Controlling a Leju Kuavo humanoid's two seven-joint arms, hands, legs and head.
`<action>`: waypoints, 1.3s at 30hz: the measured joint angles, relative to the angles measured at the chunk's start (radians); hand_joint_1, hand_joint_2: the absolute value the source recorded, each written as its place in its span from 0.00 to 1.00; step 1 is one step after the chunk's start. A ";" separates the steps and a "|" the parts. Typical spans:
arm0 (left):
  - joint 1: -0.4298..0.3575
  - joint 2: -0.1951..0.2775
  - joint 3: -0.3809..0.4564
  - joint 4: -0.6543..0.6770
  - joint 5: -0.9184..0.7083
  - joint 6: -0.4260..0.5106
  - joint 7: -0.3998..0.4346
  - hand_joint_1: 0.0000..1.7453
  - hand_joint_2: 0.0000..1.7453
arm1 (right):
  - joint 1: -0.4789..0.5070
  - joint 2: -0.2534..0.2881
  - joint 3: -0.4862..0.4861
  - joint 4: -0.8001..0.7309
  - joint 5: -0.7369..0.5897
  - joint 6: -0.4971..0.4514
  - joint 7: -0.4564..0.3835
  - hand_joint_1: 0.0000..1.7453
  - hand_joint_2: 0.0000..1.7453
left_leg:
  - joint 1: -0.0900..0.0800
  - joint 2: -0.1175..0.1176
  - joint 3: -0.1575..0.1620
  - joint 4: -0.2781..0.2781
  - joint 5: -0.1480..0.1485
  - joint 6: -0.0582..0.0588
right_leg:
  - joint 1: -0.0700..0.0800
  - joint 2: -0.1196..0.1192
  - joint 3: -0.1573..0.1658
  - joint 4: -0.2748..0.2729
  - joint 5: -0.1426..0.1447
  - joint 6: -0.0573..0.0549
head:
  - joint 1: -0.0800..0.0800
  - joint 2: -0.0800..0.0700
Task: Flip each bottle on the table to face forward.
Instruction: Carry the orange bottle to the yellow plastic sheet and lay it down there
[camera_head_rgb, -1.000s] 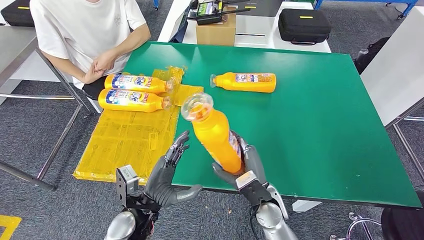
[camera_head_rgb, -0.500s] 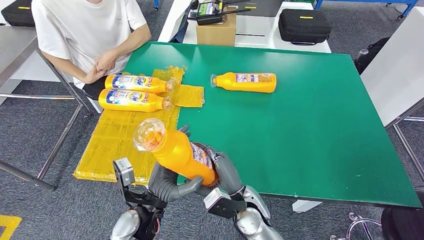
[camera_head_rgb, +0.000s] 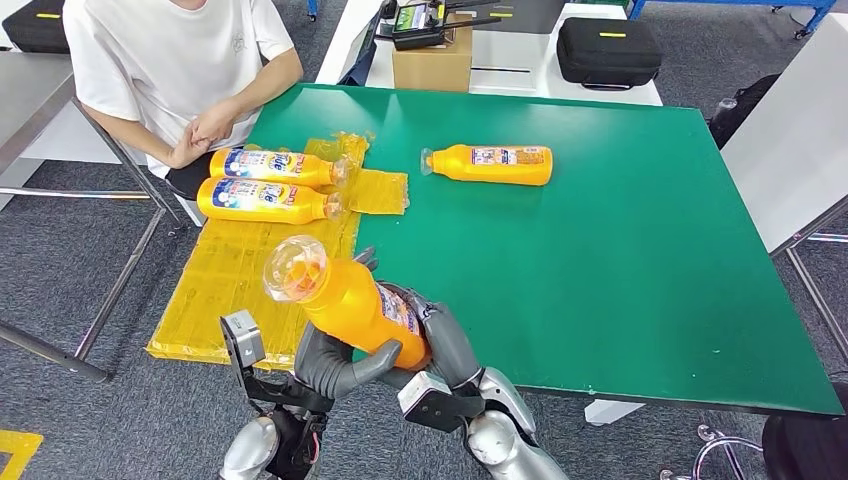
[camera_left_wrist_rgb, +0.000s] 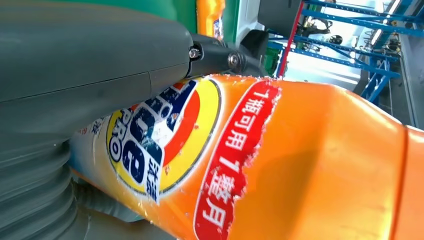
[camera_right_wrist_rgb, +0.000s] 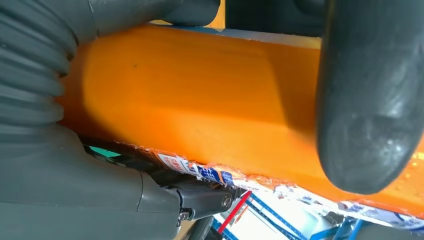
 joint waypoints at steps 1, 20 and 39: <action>-0.001 0.000 0.000 0.000 0.008 0.000 0.002 1.00 1.00 | -0.001 0.000 0.002 0.002 -0.001 -0.002 0.002 0.00 1.00 | 0.000 0.000 0.000 0.000 0.000 0.000 | 0.000 0.000 0.000 0.000 0.000 0.000 | 0.000 0.000; 0.002 0.001 0.021 -0.002 0.144 0.008 0.027 1.00 1.00 | 0.003 0.017 0.014 0.011 -0.033 -0.066 0.017 0.00 0.00 | 0.000 0.000 0.000 0.000 0.000 0.000 | 0.000 0.000 0.000 0.000 0.000 0.000 | 0.000 0.000; -0.118 0.049 0.151 0.063 -0.472 0.348 -0.004 1.00 1.00 | 0.084 0.012 -0.033 -0.054 -0.033 -0.199 -0.055 0.00 0.00 | 0.000 0.000 0.000 0.000 0.000 0.000 | 0.000 -0.001 0.000 0.000 0.000 0.000 | 0.000 0.000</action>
